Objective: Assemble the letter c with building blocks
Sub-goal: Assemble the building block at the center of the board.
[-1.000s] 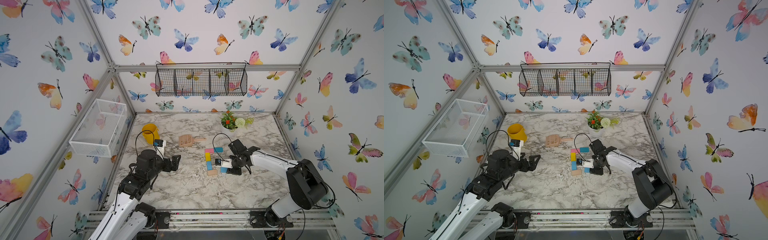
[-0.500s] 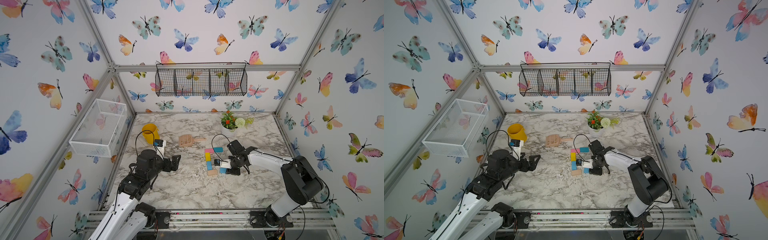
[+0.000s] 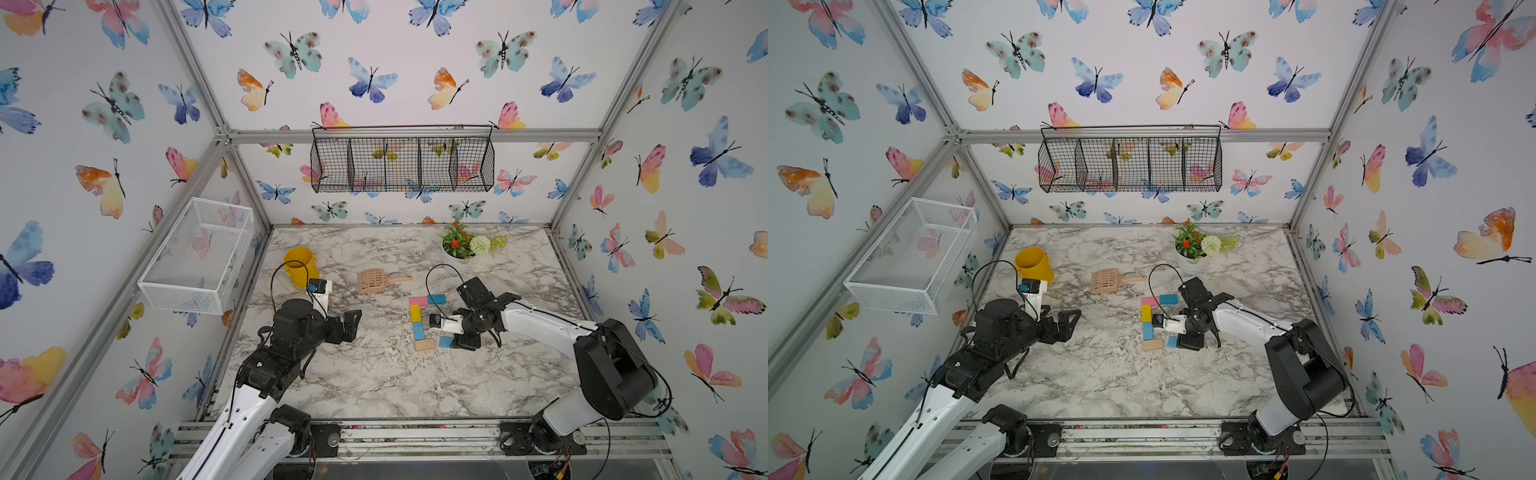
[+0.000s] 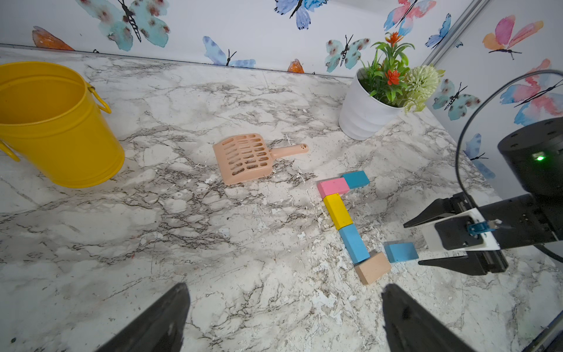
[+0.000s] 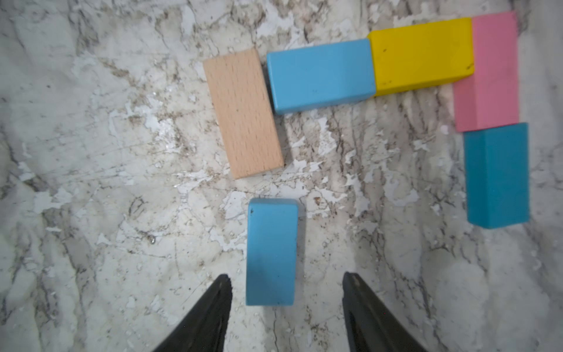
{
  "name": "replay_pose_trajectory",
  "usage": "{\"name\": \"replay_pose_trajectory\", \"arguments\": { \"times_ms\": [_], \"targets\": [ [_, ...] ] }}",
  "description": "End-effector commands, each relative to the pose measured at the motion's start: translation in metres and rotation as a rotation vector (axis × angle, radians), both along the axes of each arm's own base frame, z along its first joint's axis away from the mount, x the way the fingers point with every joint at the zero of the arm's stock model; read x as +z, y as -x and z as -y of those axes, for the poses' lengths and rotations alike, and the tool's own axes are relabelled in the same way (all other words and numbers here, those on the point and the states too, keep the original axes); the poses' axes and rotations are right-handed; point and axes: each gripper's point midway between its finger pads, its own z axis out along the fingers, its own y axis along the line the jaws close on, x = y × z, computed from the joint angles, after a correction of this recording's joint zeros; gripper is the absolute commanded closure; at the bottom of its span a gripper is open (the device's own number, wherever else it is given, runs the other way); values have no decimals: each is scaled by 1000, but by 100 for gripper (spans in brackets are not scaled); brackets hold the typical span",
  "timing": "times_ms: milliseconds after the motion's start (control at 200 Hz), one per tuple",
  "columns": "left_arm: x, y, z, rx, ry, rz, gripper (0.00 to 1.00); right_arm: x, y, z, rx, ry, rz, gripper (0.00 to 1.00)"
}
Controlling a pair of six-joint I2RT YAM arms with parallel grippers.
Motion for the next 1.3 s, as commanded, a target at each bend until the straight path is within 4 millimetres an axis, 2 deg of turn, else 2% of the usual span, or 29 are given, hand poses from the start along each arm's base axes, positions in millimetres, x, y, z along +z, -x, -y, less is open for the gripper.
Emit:
{"name": "replay_pose_trajectory", "arguments": {
  "times_ms": [0,95,280,360,430,611,761,921,1101,1296],
  "targets": [
    [0,0,0,-8,-1,15,1,11,6,-2,-46,-70,-16,42],
    [0,0,0,-5,-3,15,1,27,3,-5,-165,-141,-36,43],
    [-1,-1,-1,0,-3,14,1,50,-13,-1,-555,-277,-85,41],
    [-2,-1,-1,-1,-6,9,1,57,-11,-3,-649,-320,-149,50],
    [-2,-1,-1,0,-7,6,1,67,-8,-8,-728,-364,-225,52],
    [-4,-2,-1,3,-12,-1,1,86,-16,-2,-1018,-475,-302,45],
    [-4,-2,-2,10,-14,0,1,83,-4,-6,-1158,-571,-450,46],
    [-2,-2,-3,14,-10,8,1,63,0,14,-1357,-634,-464,46],
    [-3,-2,-2,11,-11,3,1,50,7,26,-1451,-622,-475,45],
    [-3,-2,-4,20,-16,4,1,36,14,29,-1478,-604,-498,45]
  ]
}}
